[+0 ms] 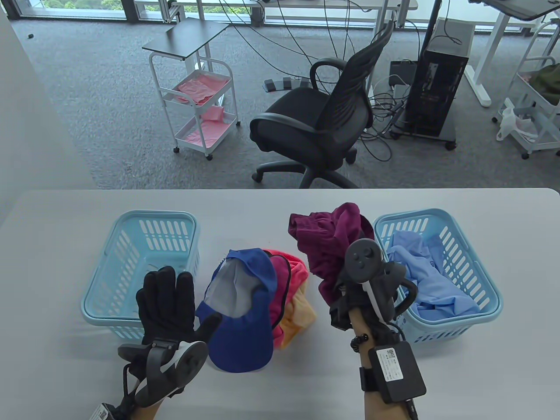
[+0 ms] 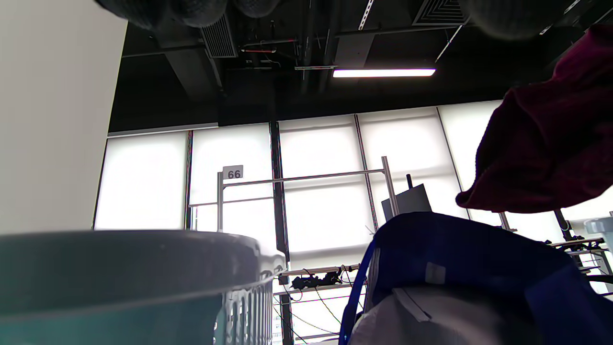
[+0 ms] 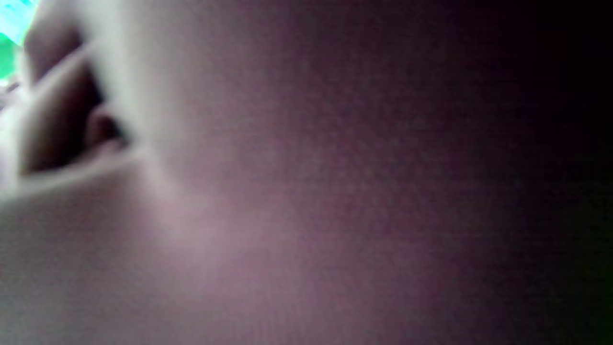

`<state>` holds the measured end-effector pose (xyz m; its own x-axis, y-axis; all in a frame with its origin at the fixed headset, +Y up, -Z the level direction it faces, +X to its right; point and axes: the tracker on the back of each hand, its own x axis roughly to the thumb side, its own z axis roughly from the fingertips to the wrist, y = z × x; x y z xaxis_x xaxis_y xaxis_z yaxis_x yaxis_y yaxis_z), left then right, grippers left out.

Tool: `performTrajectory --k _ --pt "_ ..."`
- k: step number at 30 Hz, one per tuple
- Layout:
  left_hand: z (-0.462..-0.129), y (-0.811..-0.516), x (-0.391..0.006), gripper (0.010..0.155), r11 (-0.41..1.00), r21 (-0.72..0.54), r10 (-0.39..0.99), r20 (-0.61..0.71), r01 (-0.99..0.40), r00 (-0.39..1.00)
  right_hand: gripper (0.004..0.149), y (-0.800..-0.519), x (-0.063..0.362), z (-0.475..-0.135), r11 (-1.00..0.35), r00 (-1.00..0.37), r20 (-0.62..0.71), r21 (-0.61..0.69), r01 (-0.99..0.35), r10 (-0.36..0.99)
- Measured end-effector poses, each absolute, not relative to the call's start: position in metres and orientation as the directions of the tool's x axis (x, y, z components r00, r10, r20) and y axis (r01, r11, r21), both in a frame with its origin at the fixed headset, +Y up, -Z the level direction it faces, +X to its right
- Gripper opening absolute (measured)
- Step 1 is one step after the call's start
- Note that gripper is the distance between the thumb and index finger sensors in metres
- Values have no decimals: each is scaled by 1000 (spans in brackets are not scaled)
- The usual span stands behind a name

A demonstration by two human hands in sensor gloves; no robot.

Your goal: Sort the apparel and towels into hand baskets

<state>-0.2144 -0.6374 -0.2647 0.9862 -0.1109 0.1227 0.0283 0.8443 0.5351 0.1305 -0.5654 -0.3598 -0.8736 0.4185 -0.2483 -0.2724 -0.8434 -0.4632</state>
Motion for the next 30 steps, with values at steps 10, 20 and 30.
performTrajectory --k 10,20,30 --pt "-265 -637 -214 97 842 539 -119 120 36 986 51 -513 206 -354 -881 -866 -409 -468 -72 288" --pt "-265 -636 -213 97 842 537 -127 115 46 985 52 -530 264 -370 -956 -820 -562 -285 67 109" --pt "-266 -636 -213 97 843 535 -130 98 58 987 53 -587 272 -421 -993 -821 -567 -44 110 -66"
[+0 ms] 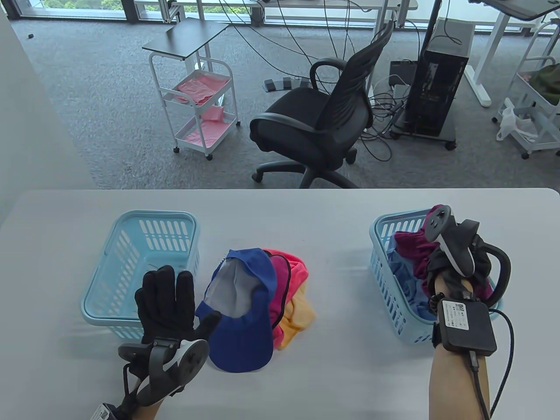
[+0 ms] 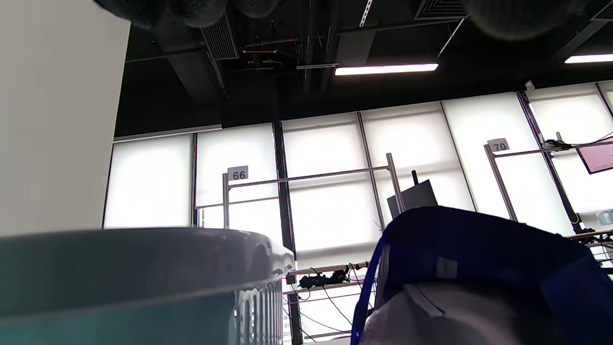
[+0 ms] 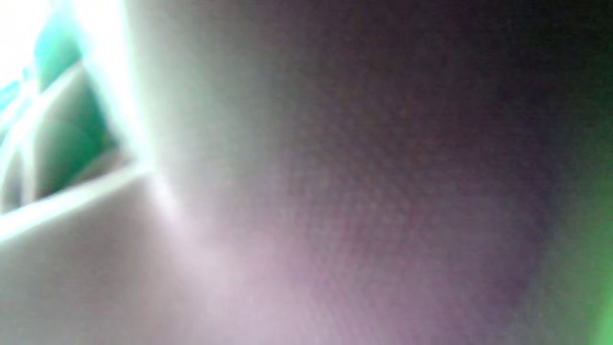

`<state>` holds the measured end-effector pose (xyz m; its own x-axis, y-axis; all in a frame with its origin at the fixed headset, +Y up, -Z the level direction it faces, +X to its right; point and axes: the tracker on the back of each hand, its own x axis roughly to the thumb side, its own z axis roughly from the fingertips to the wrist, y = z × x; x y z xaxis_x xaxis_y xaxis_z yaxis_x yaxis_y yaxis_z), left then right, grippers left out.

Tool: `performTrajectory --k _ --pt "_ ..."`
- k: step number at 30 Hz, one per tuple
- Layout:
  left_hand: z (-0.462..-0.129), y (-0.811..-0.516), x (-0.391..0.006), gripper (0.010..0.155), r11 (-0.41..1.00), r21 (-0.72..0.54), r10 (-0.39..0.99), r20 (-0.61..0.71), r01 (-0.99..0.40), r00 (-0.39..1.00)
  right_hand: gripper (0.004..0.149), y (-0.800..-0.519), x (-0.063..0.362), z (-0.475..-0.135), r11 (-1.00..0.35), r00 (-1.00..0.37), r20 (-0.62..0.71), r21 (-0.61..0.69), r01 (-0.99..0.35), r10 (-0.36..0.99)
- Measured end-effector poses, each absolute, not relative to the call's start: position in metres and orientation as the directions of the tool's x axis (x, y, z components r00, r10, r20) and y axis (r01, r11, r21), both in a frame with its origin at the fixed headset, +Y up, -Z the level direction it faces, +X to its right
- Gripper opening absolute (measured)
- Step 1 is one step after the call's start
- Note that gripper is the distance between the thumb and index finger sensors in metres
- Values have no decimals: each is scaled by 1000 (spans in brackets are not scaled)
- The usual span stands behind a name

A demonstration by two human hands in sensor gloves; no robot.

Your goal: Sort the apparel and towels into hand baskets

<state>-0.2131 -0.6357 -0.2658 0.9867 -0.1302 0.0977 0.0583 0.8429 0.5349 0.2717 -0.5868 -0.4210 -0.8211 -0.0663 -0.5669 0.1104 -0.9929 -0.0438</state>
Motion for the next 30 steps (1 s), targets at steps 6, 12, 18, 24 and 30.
performTrajectory --k 6,12,18,24,30 --pt "-266 -635 -214 97 843 534 -132 88 66 987 65 -628 266 -451 -981 -874 -461 178 79 -154" --pt "-267 -634 -215 97 843 534 -135 84 70 987 72 -655 266 -466 -949 -899 -404 314 38 -170" --pt "-267 -635 -214 97 843 533 -139 84 73 987 72 -670 271 -476 -920 -901 -399 391 2 -172" --pt "-267 -635 -214 97 846 528 -141 82 77 987 71 -693 270 -481 -890 -902 -372 454 28 -218" --pt "-267 -635 -214 97 847 526 -139 84 74 987 73 -685 272 -477 -906 -901 -380 422 34 -211"
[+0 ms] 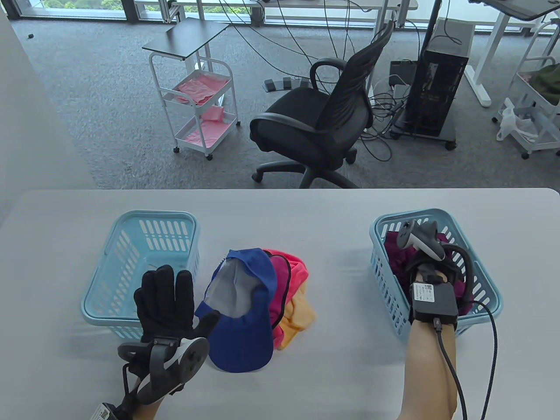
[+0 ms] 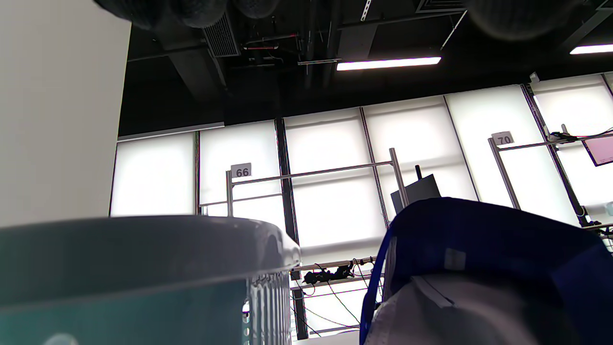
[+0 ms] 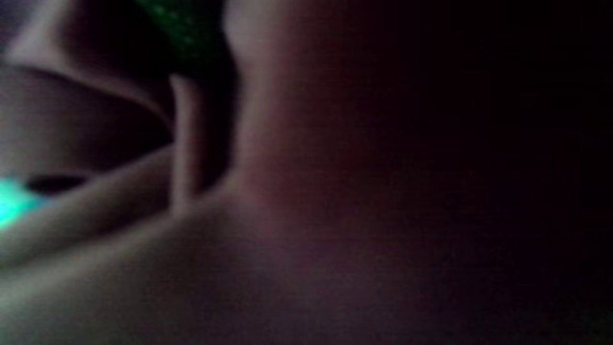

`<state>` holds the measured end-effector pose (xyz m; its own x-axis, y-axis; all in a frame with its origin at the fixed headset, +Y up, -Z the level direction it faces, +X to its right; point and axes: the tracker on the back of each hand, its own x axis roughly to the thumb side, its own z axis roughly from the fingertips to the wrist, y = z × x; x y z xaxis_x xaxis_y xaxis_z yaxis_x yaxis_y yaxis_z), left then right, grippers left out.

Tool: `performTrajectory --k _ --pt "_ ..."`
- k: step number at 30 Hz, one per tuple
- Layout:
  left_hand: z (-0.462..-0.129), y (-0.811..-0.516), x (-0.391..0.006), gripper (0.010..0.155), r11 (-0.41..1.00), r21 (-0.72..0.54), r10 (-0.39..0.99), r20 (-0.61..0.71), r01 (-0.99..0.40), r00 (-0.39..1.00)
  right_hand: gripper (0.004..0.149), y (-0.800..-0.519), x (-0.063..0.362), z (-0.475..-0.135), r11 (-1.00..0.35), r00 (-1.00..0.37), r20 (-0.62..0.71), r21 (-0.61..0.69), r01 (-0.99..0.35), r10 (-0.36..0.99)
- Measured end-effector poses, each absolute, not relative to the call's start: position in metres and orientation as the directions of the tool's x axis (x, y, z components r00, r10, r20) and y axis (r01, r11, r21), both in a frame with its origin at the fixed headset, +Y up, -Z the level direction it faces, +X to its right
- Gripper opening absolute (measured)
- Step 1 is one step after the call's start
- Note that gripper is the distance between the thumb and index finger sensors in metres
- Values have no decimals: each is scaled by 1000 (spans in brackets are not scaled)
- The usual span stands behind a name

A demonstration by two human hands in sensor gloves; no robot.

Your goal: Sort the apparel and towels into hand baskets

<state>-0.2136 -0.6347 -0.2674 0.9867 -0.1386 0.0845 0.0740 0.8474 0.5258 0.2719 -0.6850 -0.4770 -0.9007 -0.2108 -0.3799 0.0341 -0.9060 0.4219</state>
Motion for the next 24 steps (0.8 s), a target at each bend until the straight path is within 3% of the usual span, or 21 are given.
performTrajectory --k 12,24 --pt "-267 -634 -214 97 845 530 -138 87 72 987 83 -612 270 -454 -955 -906 -406 297 -9 -117" --pt "-266 -633 -216 97 840 540 -131 95 60 987 74 -542 225 -424 -999 -942 -334 40 -9 -5"
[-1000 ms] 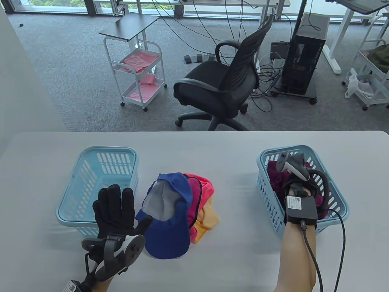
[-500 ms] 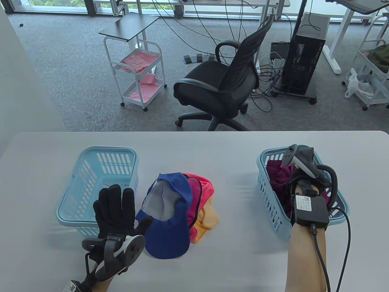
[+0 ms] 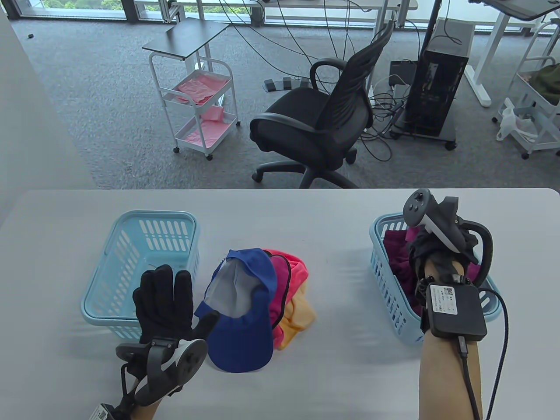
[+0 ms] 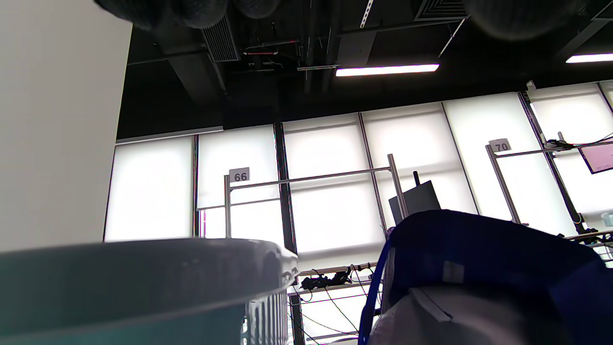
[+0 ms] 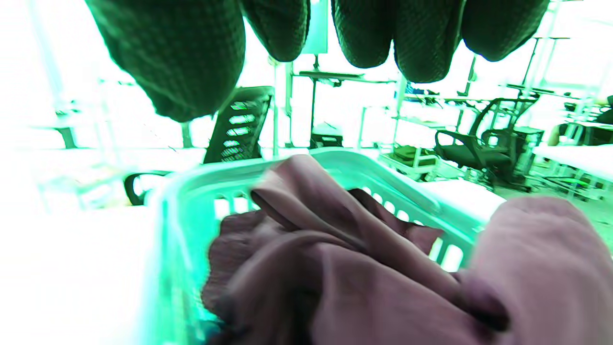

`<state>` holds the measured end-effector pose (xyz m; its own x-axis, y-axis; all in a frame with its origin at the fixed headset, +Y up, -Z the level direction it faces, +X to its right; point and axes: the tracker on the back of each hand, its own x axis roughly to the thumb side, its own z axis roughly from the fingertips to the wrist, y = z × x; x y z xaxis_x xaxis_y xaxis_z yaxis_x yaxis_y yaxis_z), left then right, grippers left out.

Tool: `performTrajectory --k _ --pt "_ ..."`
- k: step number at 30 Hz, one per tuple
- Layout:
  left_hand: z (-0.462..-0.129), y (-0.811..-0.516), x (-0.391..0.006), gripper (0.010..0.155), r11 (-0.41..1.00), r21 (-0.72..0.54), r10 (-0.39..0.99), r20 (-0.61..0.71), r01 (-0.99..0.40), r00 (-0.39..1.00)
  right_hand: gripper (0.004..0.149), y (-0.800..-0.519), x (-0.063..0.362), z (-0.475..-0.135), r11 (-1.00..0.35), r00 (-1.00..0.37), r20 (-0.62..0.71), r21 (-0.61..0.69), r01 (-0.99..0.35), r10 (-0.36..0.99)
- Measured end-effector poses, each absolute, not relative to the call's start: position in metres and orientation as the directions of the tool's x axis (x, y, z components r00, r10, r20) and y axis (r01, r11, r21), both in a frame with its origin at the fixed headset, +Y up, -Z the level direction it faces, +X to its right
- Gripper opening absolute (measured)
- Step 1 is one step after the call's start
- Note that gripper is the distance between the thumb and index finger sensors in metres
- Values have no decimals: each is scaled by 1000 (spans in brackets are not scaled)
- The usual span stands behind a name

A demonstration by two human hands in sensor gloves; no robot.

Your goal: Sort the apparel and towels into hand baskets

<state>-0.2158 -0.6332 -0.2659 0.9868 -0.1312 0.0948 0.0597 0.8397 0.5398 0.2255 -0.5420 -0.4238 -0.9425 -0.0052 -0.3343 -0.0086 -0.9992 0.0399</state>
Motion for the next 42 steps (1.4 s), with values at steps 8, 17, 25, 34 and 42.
performTrajectory --k 8,17,25,34,42 --pt "-266 -632 -217 97 843 534 -128 97 57 987 74 -533 162 -395 -997 -980 -194 -67 -36 48" --pt "-266 -632 -219 97 849 527 -113 105 41 988 73 -571 95 -369 -974 -978 -52 -117 -195 203" --pt "-266 -632 -220 97 849 528 -110 107 37 988 74 -635 41 -362 -946 -946 33 -32 -323 322" --pt "-266 -633 -219 97 849 527 -116 103 45 988 70 -712 1 -348 -931 -931 23 39 -363 364" --pt "-264 -634 -215 97 842 536 -135 107 57 985 52 -746 -16 -349 -943 -945 38 81 -322 326"
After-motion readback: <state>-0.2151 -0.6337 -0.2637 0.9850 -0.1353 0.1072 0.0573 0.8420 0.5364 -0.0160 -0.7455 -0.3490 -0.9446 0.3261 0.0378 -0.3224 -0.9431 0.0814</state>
